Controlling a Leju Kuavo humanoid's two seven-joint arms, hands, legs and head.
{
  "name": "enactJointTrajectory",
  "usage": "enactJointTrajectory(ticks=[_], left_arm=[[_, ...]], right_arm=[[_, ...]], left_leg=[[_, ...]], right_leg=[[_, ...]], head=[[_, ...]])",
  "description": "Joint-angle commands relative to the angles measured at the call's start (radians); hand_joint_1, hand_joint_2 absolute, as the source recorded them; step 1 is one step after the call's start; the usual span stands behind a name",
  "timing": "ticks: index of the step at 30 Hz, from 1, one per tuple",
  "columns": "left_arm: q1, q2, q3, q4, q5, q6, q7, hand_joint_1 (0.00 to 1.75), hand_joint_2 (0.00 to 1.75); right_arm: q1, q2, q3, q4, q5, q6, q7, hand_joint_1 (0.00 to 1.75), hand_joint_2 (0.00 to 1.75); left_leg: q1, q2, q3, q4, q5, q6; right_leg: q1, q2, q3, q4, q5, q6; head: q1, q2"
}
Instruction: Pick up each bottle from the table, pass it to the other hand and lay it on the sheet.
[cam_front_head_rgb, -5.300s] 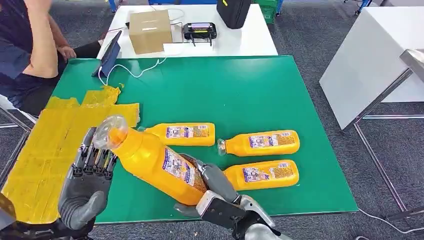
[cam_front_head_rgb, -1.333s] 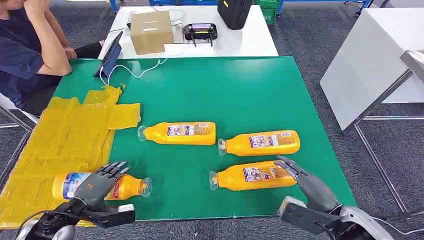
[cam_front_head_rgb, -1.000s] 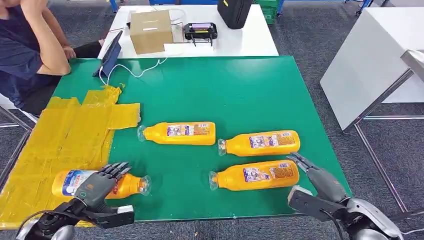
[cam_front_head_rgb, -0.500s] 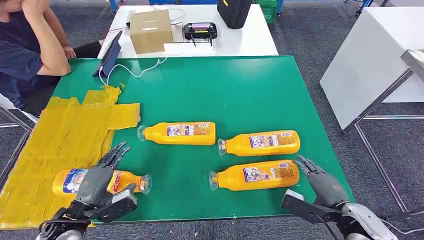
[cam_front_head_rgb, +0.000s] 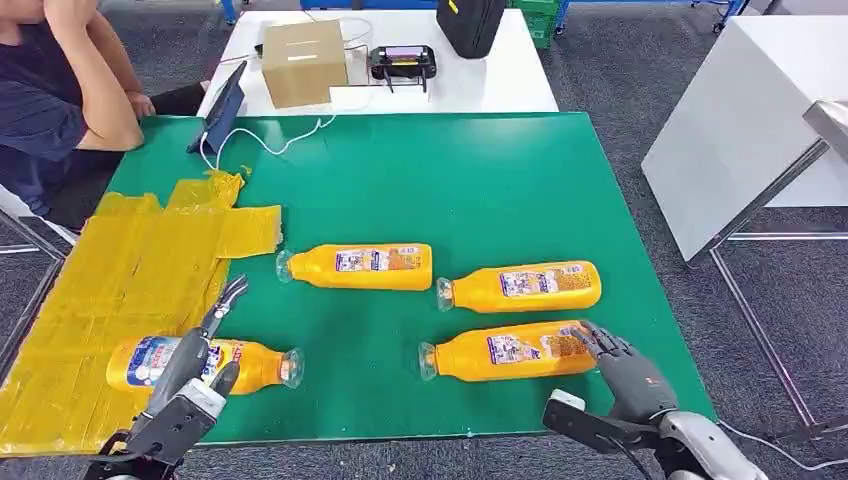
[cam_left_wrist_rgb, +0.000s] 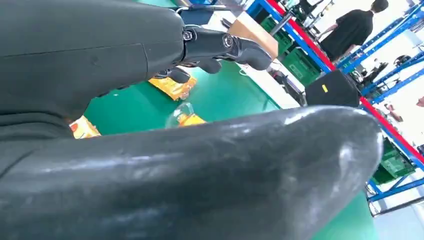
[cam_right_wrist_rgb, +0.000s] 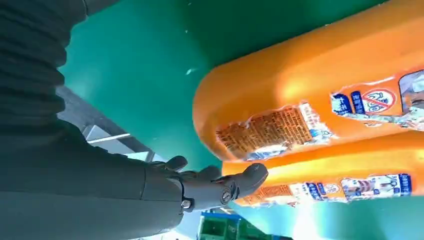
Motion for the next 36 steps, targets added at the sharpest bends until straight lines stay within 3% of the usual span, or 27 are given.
enactJointTrajectory(ticks=[1, 8, 15, 24, 25, 26, 29, 36], left_arm=[[0.000, -0.034, 0.029, 0.003, 0.005, -0.006, 0.001, 0.00, 0.00], [0.015, -0.042, 0.044, 0.006, 0.018, -0.006, -0.013, 0.00, 0.00], [-0.039, -0.058, 0.028, -0.006, 0.049, -0.041, 0.017, 0.00, 0.00], [-0.119, -0.036, -0.008, 0.083, 0.116, -0.082, 0.013, 0.00, 0.00], [-0.133, -0.036, -0.014, 0.089, 0.119, -0.082, 0.014, 0.00, 0.00], [-0.149, -0.033, -0.023, 0.098, 0.133, -0.088, 0.017, 0.00, 0.00], [-0.186, -0.025, -0.047, 0.124, 0.151, -0.090, 0.028, 0.00, 0.00], [-0.186, -0.025, -0.047, 0.124, 0.151, -0.090, 0.028, 0.00, 0.00]], right_arm=[[-0.043, 0.041, 0.036, 0.082, 0.009, -0.007, 0.003, 0.00, 1.75], [-0.103, 0.078, 0.079, 0.116, 0.092, -0.013, 0.022, 0.00, 1.75], [-0.182, 0.106, 0.147, 0.183, 0.136, 0.065, 0.042, 0.00, 1.75], [-0.199, 0.000, 0.286, 0.399, 0.144, 0.174, 0.011, 0.00, 1.75], [-0.190, -0.011, 0.303, 0.417, 0.136, 0.177, 0.000, 1.08, 1.75], [-0.182, -0.029, 0.327, 0.438, 0.123, 0.191, -0.005, 1.75, 1.75], [-0.157, -0.078, 0.393, 0.486, 0.085, 0.187, -0.024, 1.75, 1.75], [-0.157, -0.078, 0.393, 0.486, 0.085, 0.187, -0.024, 1.75, 1.75]], left_leg=[[0.001, 0.001, 0.006, -0.001, -0.002, -0.002], [0.001, 0.002, 0.003, -0.001, -0.001, -0.001], [0.002, 0.002, 0.004, -0.001, -0.001, -0.002], [0.002, -0.002, 0.006, -0.002, 0.000, -0.001], [0.001, -0.003, 0.006, -0.002, 0.001, -0.001], [0.002, -0.004, 0.008, -0.003, 0.001, -0.001], [0.002, -0.007, 0.011, -0.002, 0.000, -0.001], [0.002, -0.007, 0.011, -0.002, 0.000, -0.001]], right_leg=[[0.001, 0.008, 0.005, -0.002, -0.001, -0.002], [0.001, 0.007, 0.003, -0.002, 0.000, -0.002], [0.001, 0.008, 0.004, -0.002, 0.000, -0.002], [0.001, 0.003, 0.006, -0.003, 0.000, -0.002], [0.001, 0.001, 0.006, -0.004, 0.000, -0.001], [0.001, 0.001, 0.008, -0.005, 0.000, -0.002], [0.002, -0.003, 0.008, -0.005, -0.001, -0.001], [0.002, -0.003, 0.008, -0.005, -0.001, -0.001]], head=[[0.000, 0.000], [0.000, 0.000], [0.000, 0.000], [0.000, 0.000], [0.001, 0.000], [0.000, 0.000], [0.000, 0.000], [0.000, 0.000]])
